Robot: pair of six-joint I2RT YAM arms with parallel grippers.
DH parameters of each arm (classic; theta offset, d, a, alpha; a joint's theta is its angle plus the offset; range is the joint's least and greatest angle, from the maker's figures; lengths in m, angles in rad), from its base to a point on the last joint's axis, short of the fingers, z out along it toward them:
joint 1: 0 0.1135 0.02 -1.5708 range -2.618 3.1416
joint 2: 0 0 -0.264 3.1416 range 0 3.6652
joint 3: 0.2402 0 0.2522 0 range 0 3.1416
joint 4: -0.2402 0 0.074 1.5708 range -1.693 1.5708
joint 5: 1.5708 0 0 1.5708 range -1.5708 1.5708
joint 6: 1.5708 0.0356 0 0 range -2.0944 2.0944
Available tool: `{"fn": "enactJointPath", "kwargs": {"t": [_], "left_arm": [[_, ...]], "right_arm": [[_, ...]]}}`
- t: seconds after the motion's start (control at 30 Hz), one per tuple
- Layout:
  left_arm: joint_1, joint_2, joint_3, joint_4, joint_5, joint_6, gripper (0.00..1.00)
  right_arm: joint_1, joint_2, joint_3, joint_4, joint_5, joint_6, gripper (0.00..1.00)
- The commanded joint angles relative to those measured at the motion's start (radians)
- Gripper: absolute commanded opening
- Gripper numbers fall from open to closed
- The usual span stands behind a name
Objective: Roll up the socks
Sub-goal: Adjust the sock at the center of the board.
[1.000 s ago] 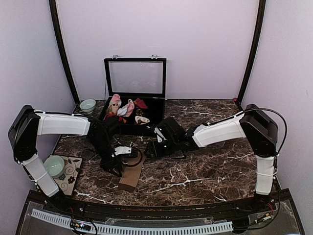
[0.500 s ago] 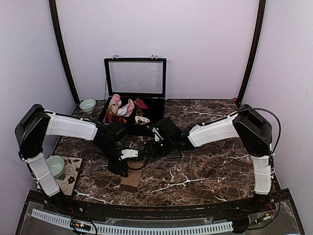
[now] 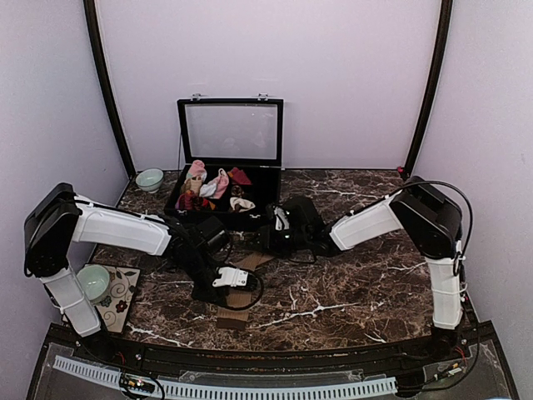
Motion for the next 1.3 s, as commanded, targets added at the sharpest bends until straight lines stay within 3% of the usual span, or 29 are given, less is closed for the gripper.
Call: {"fn": "enactJointPath", "kwargs": {"t": [0.0,0.13,0.23,0.4,0.57,0.67,0.73,0.9,1.07,1.27], "left_arm": [[-0.030,0.086,-0.068,-0.071,-0.051,0.015,0.34],[-0.040,0.096,-0.073,-0.069,-0.060,0.024,0.33],[-0.047,0.105,-0.070,-0.074,-0.062,0.029,0.32],[-0.069,0.098,-0.067,-0.075,-0.042,0.053,0.30],[-0.102,0.117,-0.029,-0.082,-0.038,0.071,0.30],[-0.102,0.111,-0.012,-0.102,-0.019,0.057,0.30],[-0.095,0.087,-0.012,-0.117,-0.008,0.051,0.31],[0.005,-0.009,0.031,-0.185,0.099,0.021,0.34],[0.151,-0.120,0.071,-0.239,0.193,0.007,0.39],[0.187,-0.149,0.062,-0.270,0.204,-0.001,0.43]], "right_arm": [[0.007,0.054,0.032,0.058,-0.045,0.049,0.39],[0.007,0.061,0.036,0.079,-0.068,0.070,0.31],[0.006,0.033,0.033,0.083,-0.085,0.065,0.31],[-0.003,-0.095,-0.011,-0.064,-0.002,-0.046,0.45],[-0.027,-0.152,0.014,-0.347,0.155,-0.185,0.46],[-0.029,-0.175,0.022,-0.439,0.206,-0.212,0.61],[-0.026,-0.188,0.020,-0.479,0.224,-0.202,0.63],[0.044,-0.215,0.040,-0.569,0.306,-0.180,0.61],[0.142,-0.277,-0.080,-0.464,0.277,-0.130,0.63],[0.224,-0.285,-0.083,-0.487,0.308,-0.139,0.64]]}}
